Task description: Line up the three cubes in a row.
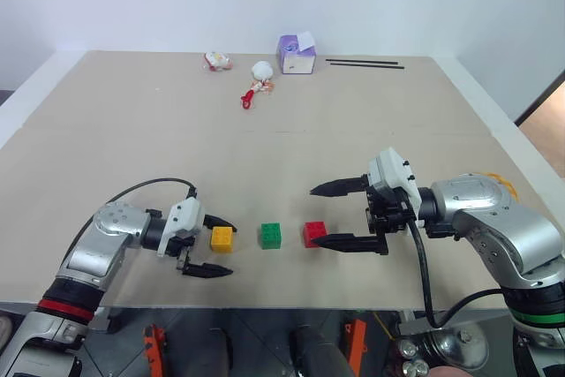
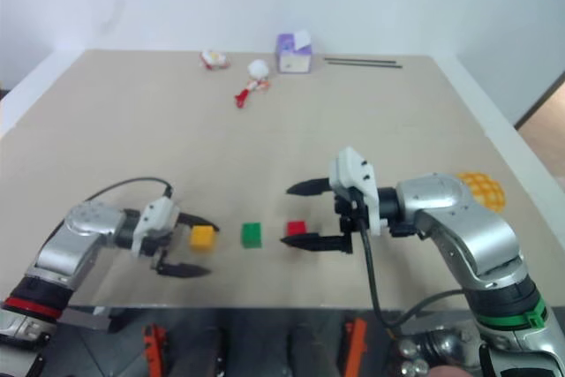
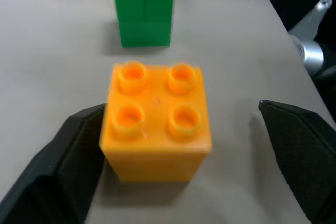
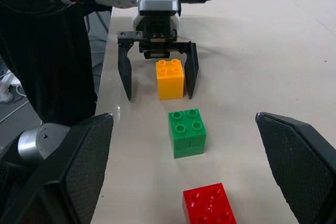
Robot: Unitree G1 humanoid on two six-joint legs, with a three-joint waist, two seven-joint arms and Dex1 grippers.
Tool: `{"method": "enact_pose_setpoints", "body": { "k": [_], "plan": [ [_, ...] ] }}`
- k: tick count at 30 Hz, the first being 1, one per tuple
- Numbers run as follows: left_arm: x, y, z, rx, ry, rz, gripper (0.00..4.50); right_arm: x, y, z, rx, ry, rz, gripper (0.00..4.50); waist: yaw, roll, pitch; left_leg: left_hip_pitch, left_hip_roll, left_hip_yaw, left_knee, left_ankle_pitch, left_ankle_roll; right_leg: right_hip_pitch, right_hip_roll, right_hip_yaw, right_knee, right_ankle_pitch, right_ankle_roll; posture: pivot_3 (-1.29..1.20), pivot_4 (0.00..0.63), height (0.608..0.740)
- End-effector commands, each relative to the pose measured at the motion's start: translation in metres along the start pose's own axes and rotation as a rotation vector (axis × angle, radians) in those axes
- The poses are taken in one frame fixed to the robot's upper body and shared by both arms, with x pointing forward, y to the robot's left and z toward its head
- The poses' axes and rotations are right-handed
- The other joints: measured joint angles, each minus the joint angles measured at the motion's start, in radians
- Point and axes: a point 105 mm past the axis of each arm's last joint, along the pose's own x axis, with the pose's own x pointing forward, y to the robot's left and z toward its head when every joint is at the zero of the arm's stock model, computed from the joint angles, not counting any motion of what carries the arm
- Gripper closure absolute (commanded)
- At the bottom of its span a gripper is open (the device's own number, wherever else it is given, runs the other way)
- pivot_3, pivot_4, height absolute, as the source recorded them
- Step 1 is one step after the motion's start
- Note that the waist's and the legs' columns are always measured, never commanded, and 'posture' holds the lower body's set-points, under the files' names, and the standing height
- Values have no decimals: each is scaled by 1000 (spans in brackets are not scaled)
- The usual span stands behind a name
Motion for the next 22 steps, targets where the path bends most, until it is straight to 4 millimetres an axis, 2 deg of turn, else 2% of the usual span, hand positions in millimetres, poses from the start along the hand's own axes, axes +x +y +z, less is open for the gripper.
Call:
{"method": "enact_pose_setpoints", "body": {
  "k": [1, 5, 6, 8, 10, 13, 16, 18, 20, 22],
  "plan": [
    [-10, 15, 47, 42, -127, 87, 18, -4, 2, 13, -48, -34, -5, 0, 0, 0, 0, 0, 0, 0, 0, 0, 0, 0, 0, 0, 0, 0, 0, 0, 150, 740],
    [-35, 58, 95, -71, -376, 429, 18, -15, -16, 33, -2, -207, -161, 0, 0, 0, 0, -1, 0, -2, -1, 0, 0, 0, 2, -1, 0, 0, 1, 0, 150, 740],
    [-39, 63, 100, -97, -411, 479, 18, -16, -19, 34, 4, -226, -191, 0, 0, 0, 0, -1, 0, -3, -1, 0, 0, 0, 2, -1, 0, 1, 2, 0, 150, 740],
    [-53, 82, 103, -134, -481, 712, 18, -21, -36, 33, 29, -290, -347, 0, -2, 0, 0, -1, 0, -3, -1, 0, 0, 1, 2, -1, 0, 3, 7, 0, 150, 740],
    [-68, 95, 95, -170, -506, 941, 18, -26, -57, 27, 81, -348, -546, 0, -2, -1, 0, 0, 0, -3, -2, 0, 0, 1, 2, 0, 0, 2, 7, 0, 150, 740],
    [-84, 98, 74, -153, -463, 1194, 18, -34, -79, 5, 144, -355, -799, 0, -2, -1, -1, 0, 0, -4, -4, 0, 0, 1, 4, 0, 0, 3, 6, 0, 150, 740],
    [-104, 97, 36, -215, -407, 1457, 18, -51, -98, -22, 218, -393, -1123, 0, -1, -1, -1, 0, 0, -3, -6, 0, -1, 0, 4, 1, 0, 3, 6, 0, 150, 740],
    [-106, 96, 18, -253, -393, 1543, 18, -64, -105, -37, 283, -439, -1336, 0, 0, -1, -1, 0, 0, -3, -6, 1, -2, 0, 3, 1, 0, 3, 6, 0, 150, 740],
    [-102, 98, 2, -275, -332, 1586, 18, -59, -103, -51, 267, -387, -1423, 0, 2, -1, -1, 0, 0, -3, -7, 2, -3, -1, 3, 1, 0, 4, 6, 0, 150, 740],
    [-101, 102, -2, -296, -351, 1615, 18, -49, -100, -63, 254, -339, -1454, 0, 3, -1, -1, 0, -1, -3, -6, 3, -5, -1, 3, 1, 0, 4, 7, 0, 150, 740]
  ]
}}
